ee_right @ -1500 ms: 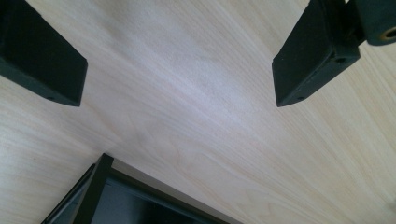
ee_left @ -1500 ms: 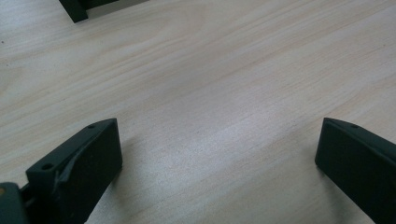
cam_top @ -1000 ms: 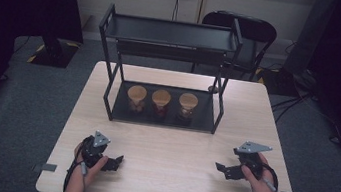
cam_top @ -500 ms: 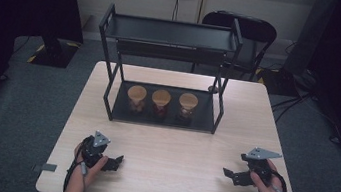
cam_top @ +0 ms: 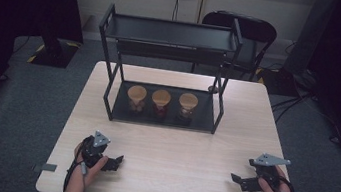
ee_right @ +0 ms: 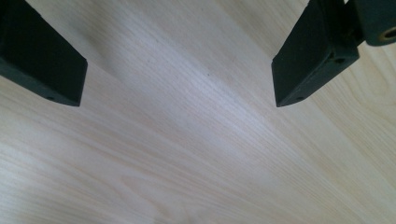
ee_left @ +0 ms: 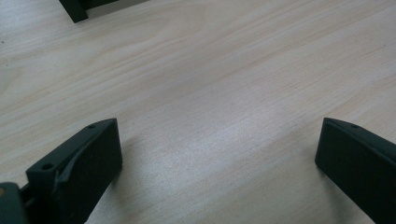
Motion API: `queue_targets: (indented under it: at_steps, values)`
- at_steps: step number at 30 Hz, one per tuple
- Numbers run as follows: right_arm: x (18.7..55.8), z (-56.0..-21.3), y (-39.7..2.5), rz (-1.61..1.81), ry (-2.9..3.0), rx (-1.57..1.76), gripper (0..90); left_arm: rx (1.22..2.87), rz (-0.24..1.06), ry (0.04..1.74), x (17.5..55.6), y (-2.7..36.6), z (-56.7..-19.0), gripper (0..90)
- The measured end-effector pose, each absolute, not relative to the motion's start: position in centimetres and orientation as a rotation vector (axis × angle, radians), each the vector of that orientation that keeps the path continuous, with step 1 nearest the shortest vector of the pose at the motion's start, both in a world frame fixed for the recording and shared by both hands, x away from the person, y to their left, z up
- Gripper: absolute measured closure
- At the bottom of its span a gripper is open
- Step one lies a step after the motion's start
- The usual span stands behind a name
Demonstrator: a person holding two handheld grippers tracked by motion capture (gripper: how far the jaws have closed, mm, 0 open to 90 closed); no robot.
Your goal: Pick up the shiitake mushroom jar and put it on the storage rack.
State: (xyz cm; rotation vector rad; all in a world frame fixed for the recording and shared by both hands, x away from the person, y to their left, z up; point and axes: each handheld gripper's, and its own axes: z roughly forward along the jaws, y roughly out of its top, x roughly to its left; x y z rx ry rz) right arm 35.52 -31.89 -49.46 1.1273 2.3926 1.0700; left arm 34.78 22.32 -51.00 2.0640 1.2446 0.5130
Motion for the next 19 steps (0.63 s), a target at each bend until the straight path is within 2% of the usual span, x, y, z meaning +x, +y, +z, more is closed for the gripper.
queue_targets:
  at_steps: [19]
  values:
    - [34.6, -50.5, -34.0, 0.955, 2.391, 1.117, 1.9, 2.064, 0.514, 1.245, 34.8, 22.3, -51.0, 0.2]
